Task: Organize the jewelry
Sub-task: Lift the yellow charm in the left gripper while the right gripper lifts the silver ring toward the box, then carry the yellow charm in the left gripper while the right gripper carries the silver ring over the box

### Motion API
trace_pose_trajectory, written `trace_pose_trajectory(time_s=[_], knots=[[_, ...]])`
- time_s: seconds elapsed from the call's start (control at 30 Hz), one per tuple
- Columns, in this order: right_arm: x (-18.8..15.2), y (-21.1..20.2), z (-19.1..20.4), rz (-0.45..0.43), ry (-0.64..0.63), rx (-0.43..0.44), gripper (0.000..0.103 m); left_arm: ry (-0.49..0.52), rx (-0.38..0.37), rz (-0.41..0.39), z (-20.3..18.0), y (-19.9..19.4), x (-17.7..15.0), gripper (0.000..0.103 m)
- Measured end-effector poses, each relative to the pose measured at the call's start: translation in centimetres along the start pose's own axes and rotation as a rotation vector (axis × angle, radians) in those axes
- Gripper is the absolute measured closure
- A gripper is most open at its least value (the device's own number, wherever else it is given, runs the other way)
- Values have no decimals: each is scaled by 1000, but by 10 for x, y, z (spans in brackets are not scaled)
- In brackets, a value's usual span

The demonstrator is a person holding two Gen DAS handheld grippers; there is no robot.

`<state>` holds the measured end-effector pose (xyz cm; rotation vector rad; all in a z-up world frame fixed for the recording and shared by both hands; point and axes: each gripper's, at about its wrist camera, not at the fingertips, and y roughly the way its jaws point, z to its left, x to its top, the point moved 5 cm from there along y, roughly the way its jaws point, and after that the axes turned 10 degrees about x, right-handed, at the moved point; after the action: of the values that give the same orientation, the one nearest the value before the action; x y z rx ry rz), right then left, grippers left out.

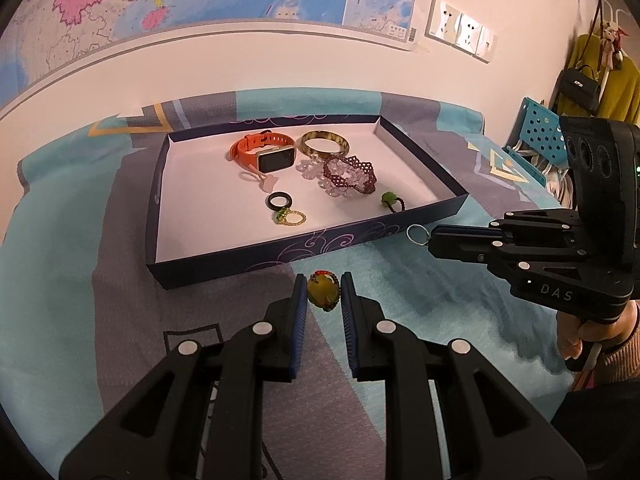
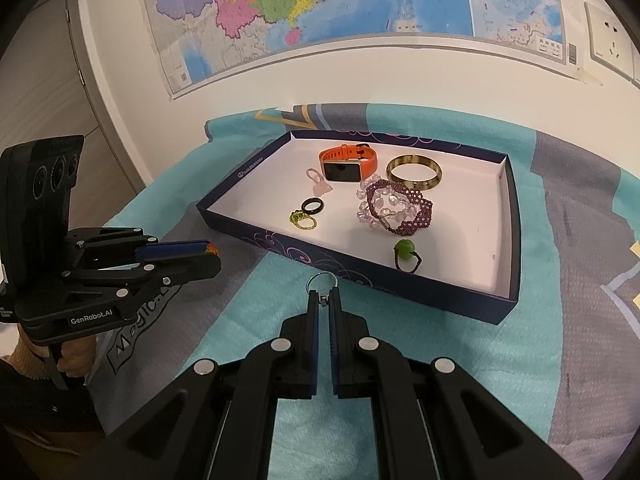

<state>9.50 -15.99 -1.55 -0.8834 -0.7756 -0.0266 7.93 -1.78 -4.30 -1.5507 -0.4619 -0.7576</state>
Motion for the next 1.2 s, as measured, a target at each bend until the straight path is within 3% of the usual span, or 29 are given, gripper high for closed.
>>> trace_pose_trajectory(time_s=[1.2], knots=[[13,-5,0,-25,-14,-3,99,-3,-3,-37,-1,-6,19,86]])
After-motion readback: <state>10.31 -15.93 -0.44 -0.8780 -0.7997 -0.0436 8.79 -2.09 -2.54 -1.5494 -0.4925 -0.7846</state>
